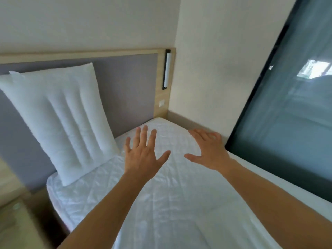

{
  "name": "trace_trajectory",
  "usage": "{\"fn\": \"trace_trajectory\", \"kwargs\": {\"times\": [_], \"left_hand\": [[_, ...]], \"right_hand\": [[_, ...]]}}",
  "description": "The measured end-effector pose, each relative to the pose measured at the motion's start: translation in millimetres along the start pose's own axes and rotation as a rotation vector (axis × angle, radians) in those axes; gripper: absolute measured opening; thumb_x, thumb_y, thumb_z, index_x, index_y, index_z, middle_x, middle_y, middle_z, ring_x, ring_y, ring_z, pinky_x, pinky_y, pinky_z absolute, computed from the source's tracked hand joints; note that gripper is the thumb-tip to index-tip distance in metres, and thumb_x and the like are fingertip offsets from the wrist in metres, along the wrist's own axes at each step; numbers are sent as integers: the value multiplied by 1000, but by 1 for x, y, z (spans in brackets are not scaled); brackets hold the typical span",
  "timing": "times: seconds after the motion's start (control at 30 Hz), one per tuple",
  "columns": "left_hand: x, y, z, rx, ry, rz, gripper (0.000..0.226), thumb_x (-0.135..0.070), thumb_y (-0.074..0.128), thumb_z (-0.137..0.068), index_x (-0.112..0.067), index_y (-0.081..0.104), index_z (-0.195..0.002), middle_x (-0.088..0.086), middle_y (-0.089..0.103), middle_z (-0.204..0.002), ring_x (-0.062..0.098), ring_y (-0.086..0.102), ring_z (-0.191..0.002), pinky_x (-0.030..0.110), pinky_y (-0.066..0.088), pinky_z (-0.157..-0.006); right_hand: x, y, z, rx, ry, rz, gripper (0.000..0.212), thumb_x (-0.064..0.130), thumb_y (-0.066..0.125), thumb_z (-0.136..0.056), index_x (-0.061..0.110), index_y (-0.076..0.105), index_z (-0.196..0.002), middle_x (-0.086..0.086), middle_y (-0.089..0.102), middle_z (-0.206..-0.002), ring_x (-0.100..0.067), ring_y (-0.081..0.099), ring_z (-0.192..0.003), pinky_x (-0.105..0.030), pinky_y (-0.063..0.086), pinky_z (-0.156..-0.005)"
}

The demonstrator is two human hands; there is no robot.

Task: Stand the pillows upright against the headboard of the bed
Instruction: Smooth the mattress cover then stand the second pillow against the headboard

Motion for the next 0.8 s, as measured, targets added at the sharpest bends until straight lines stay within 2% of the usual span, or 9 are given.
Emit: {"fn": "trace_trajectory", "kwargs": {"times": [0.1, 0.2, 0.37, 0.6, 0.8], "left_hand": [[-70, 7, 61, 49, 33, 36, 93, -87, 10, -89, -32, -1, -163, 2, -10, -172, 25, -14, -157, 57, 2, -124], [-131, 9, 112, 92, 79, 76, 92, -86, 13, -90, -31, 1, -163, 2, -9, -172, 24, -11, -157, 55, 5, -125], [-207, 15, 171, 141, 150, 141, 91, -84, 19, -91, -30, 6, -163, 3, -2, -173, 24, -4, -158, 55, 10, -124], [-281, 35, 210, 197, 259, 215, 90, -82, 18, -91, -28, 10, -163, 4, 2, -173, 25, 0, -158, 55, 13, -123], [-327, 54, 226, 247, 331, 246, 90, -82, 19, -92, -28, 9, -163, 4, 2, -173, 25, 0, -158, 55, 13, -123]], "right_hand": [[-38, -6, 98, 45, 53, 15, 98, 90, 32, -82, 31, 23, -160, 6, 28, -167, -15, 27, -151, -45, 19, -120], [-71, -11, 179, 106, 127, 0, 98, 90, 26, -81, 33, 19, -160, 6, 24, -168, -14, 22, -154, -47, 18, -121], [-113, -23, 282, 153, 255, -31, 95, 89, 28, -82, 34, 18, -160, 6, 22, -169, -15, 21, -154, -50, 18, -121], [-153, -27, 375, 190, 439, -9, 95, 89, 27, -82, 34, 20, -159, 5, 24, -168, -16, 24, -153, -50, 20, -119], [-179, -30, 420, 208, 537, 12, 94, 89, 28, -82, 35, 21, -159, 5, 26, -168, -15, 25, -152, -48, 20, -119]]}}
Point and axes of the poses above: each hand's wrist, its own z-axis away from the middle knuckle, its own y-axis out of the palm, x = y × z, the point moved 9 cm from there along -z, towards the middle knuckle
